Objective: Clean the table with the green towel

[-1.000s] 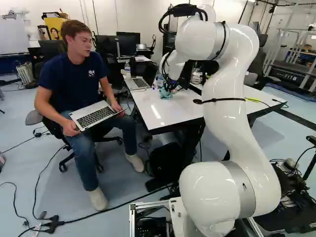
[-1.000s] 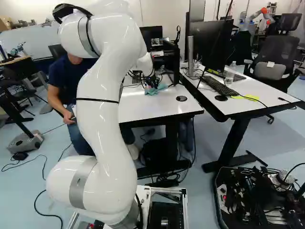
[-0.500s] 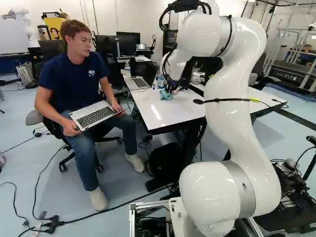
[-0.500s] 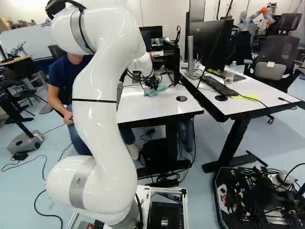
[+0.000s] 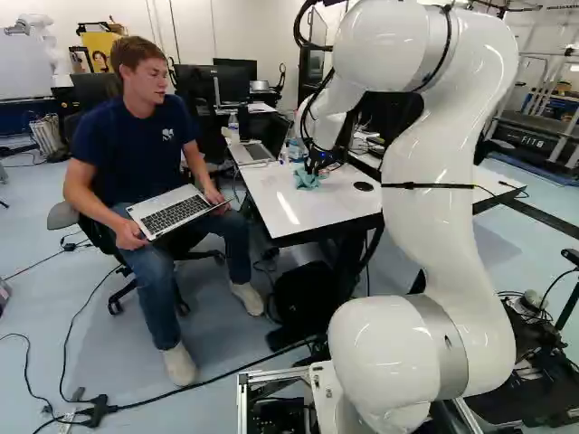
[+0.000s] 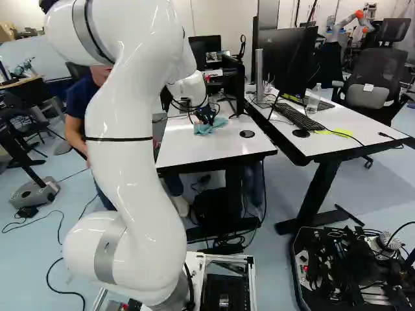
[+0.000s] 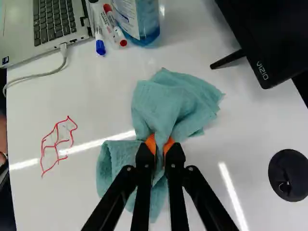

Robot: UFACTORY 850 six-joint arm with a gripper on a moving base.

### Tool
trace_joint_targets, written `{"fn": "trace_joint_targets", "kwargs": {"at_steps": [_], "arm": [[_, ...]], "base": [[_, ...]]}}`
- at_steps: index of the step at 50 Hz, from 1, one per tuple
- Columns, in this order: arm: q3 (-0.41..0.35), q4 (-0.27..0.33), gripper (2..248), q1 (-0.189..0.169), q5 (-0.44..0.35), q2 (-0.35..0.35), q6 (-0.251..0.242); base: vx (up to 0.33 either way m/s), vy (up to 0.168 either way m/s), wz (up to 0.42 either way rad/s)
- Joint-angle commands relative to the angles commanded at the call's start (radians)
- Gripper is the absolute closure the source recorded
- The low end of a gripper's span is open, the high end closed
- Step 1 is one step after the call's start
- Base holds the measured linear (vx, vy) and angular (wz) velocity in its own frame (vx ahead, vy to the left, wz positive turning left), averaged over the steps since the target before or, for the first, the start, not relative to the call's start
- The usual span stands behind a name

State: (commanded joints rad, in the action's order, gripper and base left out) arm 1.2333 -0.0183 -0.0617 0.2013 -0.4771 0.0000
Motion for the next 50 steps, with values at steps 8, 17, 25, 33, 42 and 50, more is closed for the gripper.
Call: {"fn": "trace_joint_targets", "kwargs": {"at_steps": [8,17,25,33,42,50], "arm": [[-0.04,0.0,211,-0.001,0.0,0.031,0.0],[-0.056,0.0,211,-0.002,0.0,0.058,0.0],[-0.062,0.0,211,-0.002,0.0,0.08,0.0],[-0.067,0.0,211,-0.002,0.0,0.101,0.0],[-0.072,0.0,211,-0.002,0.0,0.124,0.0],[-0.075,0.0,211,-0.002,0.0,0.144,0.0]], "base": [[0.0,0.0,0.0],[0.0,0.0,0.0],[0.0,0.0,0.0],[0.0,0.0,0.0],[0.0,0.0,0.0],[0.0,0.0,0.0]]}}
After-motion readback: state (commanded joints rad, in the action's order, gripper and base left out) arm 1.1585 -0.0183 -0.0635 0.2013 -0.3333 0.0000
